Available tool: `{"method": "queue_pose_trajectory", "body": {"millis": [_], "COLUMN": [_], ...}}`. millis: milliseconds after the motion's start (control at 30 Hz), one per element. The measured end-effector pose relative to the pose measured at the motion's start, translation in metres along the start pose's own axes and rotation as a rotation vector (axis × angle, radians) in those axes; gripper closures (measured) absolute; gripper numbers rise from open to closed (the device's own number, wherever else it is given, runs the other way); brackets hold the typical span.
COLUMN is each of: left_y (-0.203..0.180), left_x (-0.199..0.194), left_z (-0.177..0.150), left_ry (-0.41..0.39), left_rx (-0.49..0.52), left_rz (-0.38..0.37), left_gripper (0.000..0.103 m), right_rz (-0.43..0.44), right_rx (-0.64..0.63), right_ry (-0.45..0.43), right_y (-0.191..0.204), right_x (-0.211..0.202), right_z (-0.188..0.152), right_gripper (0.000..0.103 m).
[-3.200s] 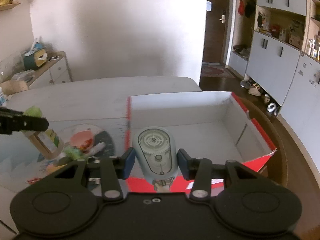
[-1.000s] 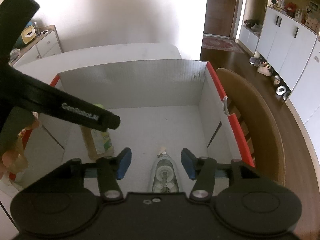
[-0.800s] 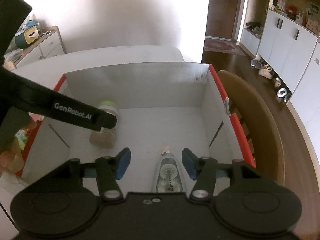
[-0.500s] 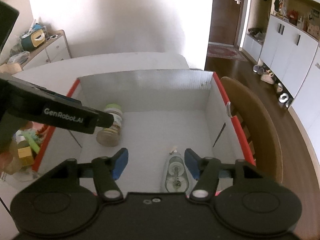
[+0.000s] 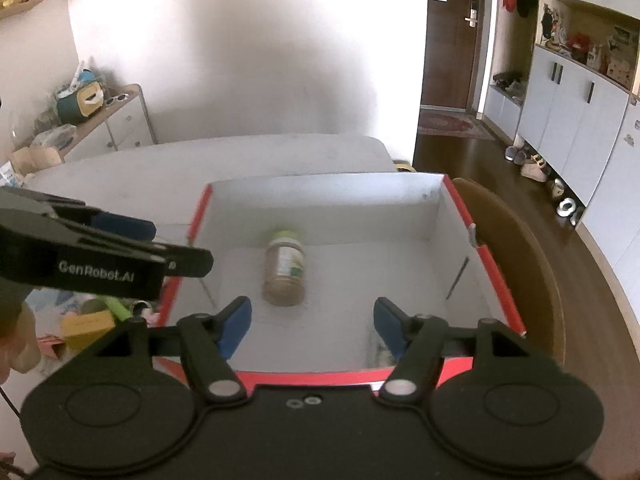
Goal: Organize rigid objects
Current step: 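Withdraw both tools from the shoebox back toward the pile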
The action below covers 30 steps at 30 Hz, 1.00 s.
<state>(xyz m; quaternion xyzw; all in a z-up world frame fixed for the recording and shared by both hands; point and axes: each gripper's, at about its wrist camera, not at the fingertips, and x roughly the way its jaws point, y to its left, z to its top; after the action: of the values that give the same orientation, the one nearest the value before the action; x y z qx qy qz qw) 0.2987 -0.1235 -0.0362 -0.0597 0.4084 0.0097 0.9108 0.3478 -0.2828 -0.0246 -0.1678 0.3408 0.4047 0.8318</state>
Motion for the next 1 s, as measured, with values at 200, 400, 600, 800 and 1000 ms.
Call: {"method": "queue_pose_trajectory", "body": {"millis": [200, 400, 600, 800, 1000], "left_y": [0.028, 0.056, 0.084, 0.115, 0.145], "left_x": [-0.034, -0.065, -0.088, -0.107, -0.116], "left_z": [-0.021, -0.042, -0.065, -0.084, -0.104], "left_ry": [-0.034, -0.062, -0.066, -0.073, -0.079], "left_rx": [0.016, 0.032, 0.041, 0.04, 0.031], "left_rz": [-0.019, -0.032, -0.05, -0.048, -0.063], "left_gripper": [0.033, 0.024, 0.024, 0.021, 0.018], "right_rz": [0.004, 0.009, 0.016, 0.019, 0.031], "right_rx": [0.035, 0.069, 0.096, 0.094, 0.099], "right_ry": [-0.034, -0.054, -0.065, -0.069, -0.054], "right_y": [0.032, 0.067, 0.102, 0.137, 0.159], "right_x": [-0.013, -0.022, -0.025, -0.024, -0.017], "right_z": [-0.006, -0.018, -0.031, -0.041, -0.049], "right_gripper": [0.027, 0.018, 0.009, 0.004, 0.004]}}
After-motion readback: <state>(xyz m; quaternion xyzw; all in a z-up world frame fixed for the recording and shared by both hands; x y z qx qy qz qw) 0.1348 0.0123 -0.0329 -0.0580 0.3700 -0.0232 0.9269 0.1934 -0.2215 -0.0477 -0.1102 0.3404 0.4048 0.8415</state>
